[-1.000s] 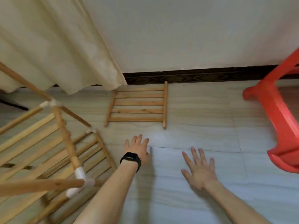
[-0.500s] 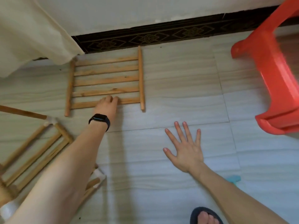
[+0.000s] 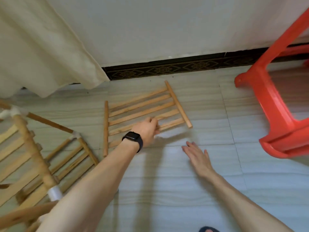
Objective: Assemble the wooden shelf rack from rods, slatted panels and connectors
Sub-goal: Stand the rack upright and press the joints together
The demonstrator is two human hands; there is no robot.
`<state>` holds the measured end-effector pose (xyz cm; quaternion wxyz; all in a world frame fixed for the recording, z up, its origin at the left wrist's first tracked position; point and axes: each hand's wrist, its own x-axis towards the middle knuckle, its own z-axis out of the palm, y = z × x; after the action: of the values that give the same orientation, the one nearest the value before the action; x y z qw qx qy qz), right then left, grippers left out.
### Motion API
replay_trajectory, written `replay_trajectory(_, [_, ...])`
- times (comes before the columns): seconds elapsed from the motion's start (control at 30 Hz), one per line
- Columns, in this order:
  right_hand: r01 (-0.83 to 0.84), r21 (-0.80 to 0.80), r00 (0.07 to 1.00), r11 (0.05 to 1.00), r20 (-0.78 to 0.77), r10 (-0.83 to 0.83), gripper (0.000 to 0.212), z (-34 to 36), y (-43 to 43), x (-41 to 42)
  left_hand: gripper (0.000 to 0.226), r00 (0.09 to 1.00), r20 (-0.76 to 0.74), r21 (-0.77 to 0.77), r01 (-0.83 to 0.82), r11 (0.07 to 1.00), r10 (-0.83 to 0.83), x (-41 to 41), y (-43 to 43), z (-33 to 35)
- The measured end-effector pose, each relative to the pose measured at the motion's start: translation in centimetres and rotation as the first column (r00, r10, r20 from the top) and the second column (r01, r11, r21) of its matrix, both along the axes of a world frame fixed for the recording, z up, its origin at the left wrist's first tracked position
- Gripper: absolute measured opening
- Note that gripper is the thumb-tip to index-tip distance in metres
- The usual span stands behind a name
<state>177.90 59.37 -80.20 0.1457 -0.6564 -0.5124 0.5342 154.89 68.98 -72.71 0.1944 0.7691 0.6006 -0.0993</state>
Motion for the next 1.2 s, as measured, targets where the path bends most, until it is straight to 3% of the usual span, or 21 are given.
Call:
replay_trajectory(0.03, [0.308, -0.165, 0.904, 0.937, -0.257, -0.343, 0.052, 2.1, 0.9, 0.5, 0.028, 1.000, 0.022, -0.013, 0.012, 1.000, -0.012, 0.6, -0.6, 1.2])
replay_trajectory(0.07, [0.491, -0.378, 0.685, 0.785, -0.389, -0.616, 0.058, 3.8, 1.5, 1.3, 0.028, 0.999, 0.035, -0.022, 0.029, 0.999, -0.028, 1.0, -1.3, 2.3])
replay_trajectory(0.1, [0.549, -0.512, 0.478, 0.661, -0.456, -0.751, 0.063, 5.5, 1.7, 2.1, 0.027, 0.998, 0.036, -0.016, 0.046, 0.999, -0.045, 1.5, -2.1, 3.4])
replay_trajectory(0.13, [0.550, -0.552, 0.395, 0.627, -0.490, -0.777, 0.066, 7.1, 1.7, 2.9, 0.026, 0.998, 0.021, 0.009, 0.065, 0.998, -0.066, 2.0, -2.8, 4.5])
replay_trajectory(0.17, [0.542, -0.526, 0.415, 0.656, -0.511, -0.753, 0.066, 8.8, 1.7, 3.2, 0.025, 0.996, -0.009, 0.048, 0.095, 0.994, -0.094, 2.5, -3.6, 5.8])
replay_trajectory(0.23, [0.521, -0.386, 0.587, 0.761, -0.485, -0.648, 0.056, 12.4, 1.2, 3.0, 0.024, 0.984, -0.076, 0.137, 0.172, 0.976, -0.162, 3.7, -5.1, 8.7])
replay_trajectory(0.3, [0.488, -0.155, 0.770, 0.859, -0.387, -0.508, 0.045, 15.5, 0.6, 2.3, 0.025, 0.961, -0.154, 0.221, 0.259, 0.940, -0.229, 4.6, -6.7, 12.4])
replay_trajectory(0.37, [0.479, 0.118, 0.856, 0.870, -0.279, -0.434, 0.042, 18.5, -0.1, 1.9, 0.023, 0.943, -0.186, 0.328, 0.323, 0.888, -0.275, 5.1, -8.1, 16.6])
replay_trajectory(0.43, [0.506, 0.293, 0.861, 0.811, -0.232, -0.454, 0.045, 21.9, -1.1, 1.6, 0.018, 0.934, -0.187, 0.445, 0.358, 0.821, -0.306, 4.9, -9.4, 20.9])
replay_trajectory(0.5, [0.565, 0.357, 0.824, 0.744, -0.295, -0.484, 0.049, 25.2, -1.9, 1.1, 0.011, 0.924, -0.199, 0.568, 0.381, 0.730, -0.327, 3.8, -11.1, 25.4])
replay_trajectory(0.57, [0.616, 0.357, 0.778, 0.702, -0.410, -0.475, 0.054, 29.2, -2.6, -0.4, 0.014, 0.910, -0.249, 0.697, 0.407, 0.591, -0.332, 2.2, -13.0, 29.9])
replay_trajectory(0.67, [0.641, 0.336, 0.724, 0.690, -0.565, -0.397, 0.042, 35.4, -2.7, -3.9, 0.025, 0.910, -0.332, 0.859, 0.401, 0.319, -0.249, -1.5, -16.1, 37.0])
replay_trajectory(0.77, [0.573, 0.353, 0.730, 0.739, -0.629, -0.266, 0.039, 41.2, -3.5, -8.1, 0.040, 0.942, -0.325, 0.934, 0.306, 0.182, 0.081, -7.0, -19.9, 43.8])
replay_trajectory(0.87, [0.481, 0.395, 0.749, 0.782, -0.650, -0.132, 0.042, 44.6, -4.4, -13.0, 0.051, 0.923, -0.114, 0.993, 0.092, 0.075, 0.368, -13.3, -25.0, 47.8])
replay_trajectory(0.93, [0.413, 0.448, 0.784, 0.793, -0.618, -0.060, 0.043, 46.4, -5.5, -16.6, 0.059, 0.854, 0.073, 0.993, -0.111, 0.042, 0.516, -17.2, -29.0, 48.6])
replay_trajectory(1.03, [0.324, 0.492, 0.807, 0.808, -0.590, 0.035, 0.043, 48.1, -7.0, -21.5, 0.059, 0.651, 0.349, 0.875, -0.484, 0.014, 0.674, -22.3, -34.5, 47.1])
replay_trajectory(1.13, [0.227, 0.547, 0.848, 0.806, -0.518, 0.113, 0.048, 48.9, -8.0, -25.1, 0.044, 0.335, 0.661, 0.499, -0.864, -0.060, 0.671, -26.2, -38.8, 44.8])
replay_trajectory(1.2, [0.169, 0.581, 0.858, 0.796, -0.484, 0.171, 0.046, 49.3, -8.7, -26.9, 0.049, 0.196, 0.732, 0.321, -0.944, -0.077, 0.652, -28.0, -40.8, 43.2])
